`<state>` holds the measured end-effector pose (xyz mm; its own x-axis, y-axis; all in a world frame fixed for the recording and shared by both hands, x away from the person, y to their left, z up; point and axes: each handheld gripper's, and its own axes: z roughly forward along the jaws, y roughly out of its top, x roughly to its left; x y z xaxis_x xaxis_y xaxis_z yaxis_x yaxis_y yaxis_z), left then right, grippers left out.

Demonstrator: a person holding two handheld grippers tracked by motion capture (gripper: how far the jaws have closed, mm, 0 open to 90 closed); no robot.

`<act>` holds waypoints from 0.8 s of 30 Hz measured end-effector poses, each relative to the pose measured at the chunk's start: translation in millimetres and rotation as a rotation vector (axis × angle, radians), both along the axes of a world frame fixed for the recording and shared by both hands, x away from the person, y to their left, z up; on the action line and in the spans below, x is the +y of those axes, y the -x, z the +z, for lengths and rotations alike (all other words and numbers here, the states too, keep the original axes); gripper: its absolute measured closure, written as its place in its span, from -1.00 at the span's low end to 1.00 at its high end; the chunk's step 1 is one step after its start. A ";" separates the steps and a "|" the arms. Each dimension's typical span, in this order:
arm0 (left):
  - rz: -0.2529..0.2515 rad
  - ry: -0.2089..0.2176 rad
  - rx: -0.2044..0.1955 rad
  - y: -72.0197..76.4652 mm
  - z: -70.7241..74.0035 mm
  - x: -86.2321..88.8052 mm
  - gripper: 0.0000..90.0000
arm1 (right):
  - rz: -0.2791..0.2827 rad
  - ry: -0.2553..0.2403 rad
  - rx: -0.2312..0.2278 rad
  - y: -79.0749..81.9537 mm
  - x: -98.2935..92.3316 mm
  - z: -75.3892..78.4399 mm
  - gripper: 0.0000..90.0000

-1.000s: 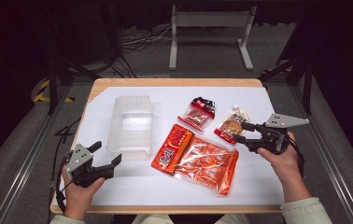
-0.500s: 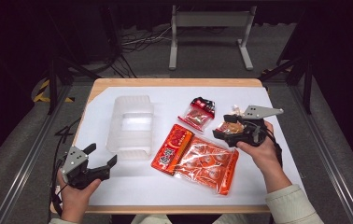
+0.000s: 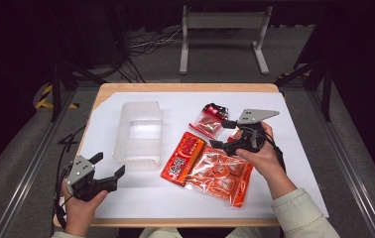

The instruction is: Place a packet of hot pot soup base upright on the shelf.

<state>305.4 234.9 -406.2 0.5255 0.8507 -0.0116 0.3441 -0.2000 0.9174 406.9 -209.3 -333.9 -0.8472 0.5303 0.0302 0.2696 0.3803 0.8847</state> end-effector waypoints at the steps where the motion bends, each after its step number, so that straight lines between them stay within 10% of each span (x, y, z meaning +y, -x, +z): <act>1: 0.000 -0.001 0.001 0.1 -0.2 -0.1 -0.67 | 0.006 0.001 0.001 -1.3 3.6 0.2 -0.60; 24: -0.032 0.004 0.010 -2.4 -1.7 -1.9 -0.66 | 0.031 0.078 0.062 -47.5 54.6 -26.2 -0.60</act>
<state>307.8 233.1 -407.9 0.5519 0.8337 -0.0198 0.3465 -0.2077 0.9148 454.4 -154.7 -360.1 -0.8611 0.5066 0.0428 0.3099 0.4562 0.8342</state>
